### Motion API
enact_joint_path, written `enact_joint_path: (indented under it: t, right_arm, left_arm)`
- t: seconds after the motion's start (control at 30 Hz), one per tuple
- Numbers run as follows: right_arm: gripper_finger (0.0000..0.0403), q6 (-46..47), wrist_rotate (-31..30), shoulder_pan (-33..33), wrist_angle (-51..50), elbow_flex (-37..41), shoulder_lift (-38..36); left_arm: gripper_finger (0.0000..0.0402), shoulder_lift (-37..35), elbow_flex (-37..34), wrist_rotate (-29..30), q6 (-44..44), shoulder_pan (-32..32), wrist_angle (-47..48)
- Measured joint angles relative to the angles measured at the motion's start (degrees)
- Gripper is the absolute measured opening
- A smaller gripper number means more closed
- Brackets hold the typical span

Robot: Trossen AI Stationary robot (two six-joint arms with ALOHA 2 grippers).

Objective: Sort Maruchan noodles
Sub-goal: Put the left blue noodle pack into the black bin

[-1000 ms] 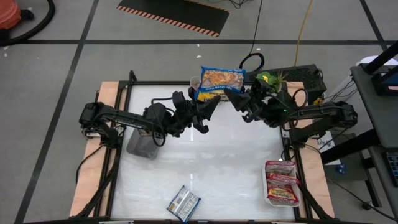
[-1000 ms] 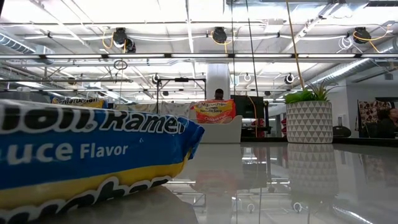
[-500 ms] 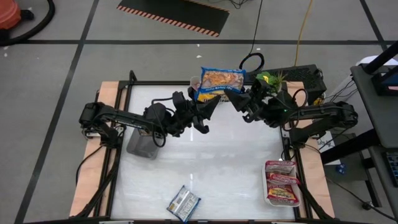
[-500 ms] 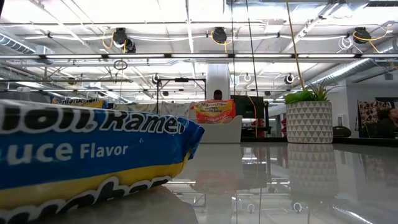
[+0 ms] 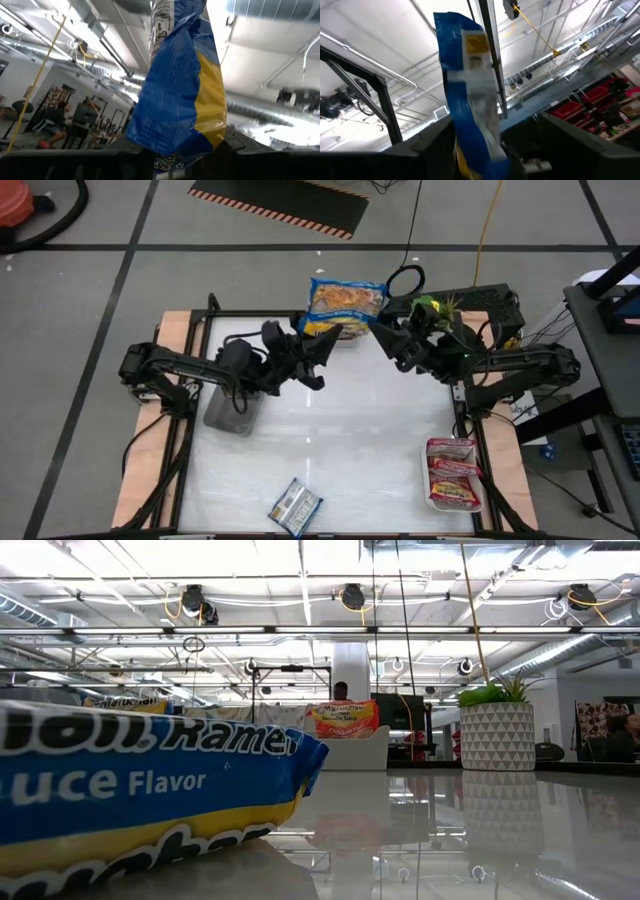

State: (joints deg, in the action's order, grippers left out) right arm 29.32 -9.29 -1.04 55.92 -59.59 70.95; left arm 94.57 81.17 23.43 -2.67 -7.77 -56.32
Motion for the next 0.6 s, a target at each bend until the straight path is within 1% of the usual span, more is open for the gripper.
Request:
enact_joint_path:
  t: [0.07, 0.17, 0.4, 0.5, 0.6]
  right_arm:
    - [0.0279, 0.02, 0.05, 0.00, -1.64, 0.00, -0.93]
    - [0.0294, -0.06, 0.13, 0.00, -4.97, 0.00, -3.00]
    - [0.0298, -2.01, 0.34, 0.00, -18.88, 0.00, -8.98]
    - [0.0294, -2.10, 0.33, 0.00, -25.00, 0.00, -11.05]
    - [0.0291, -1.24, 0.42, 0.00, -29.03, 0.00, -12.34]
  left_arm:
    - [0.0123, -1.25, 0.04, -0.01, -0.01, -0.02, 0.96]
    - [0.0124, -4.61, 0.04, -0.23, -0.85, 0.00, 7.90]
    - [0.0125, -16.33, 0.04, 0.03, -3.26, 1.49, 35.35]
    - [0.0126, -20.96, 0.02, 0.16, -4.94, 2.53, 44.02]
    - [0.0126, -26.05, 0.02, 0.36, -7.88, 3.42, 53.65]
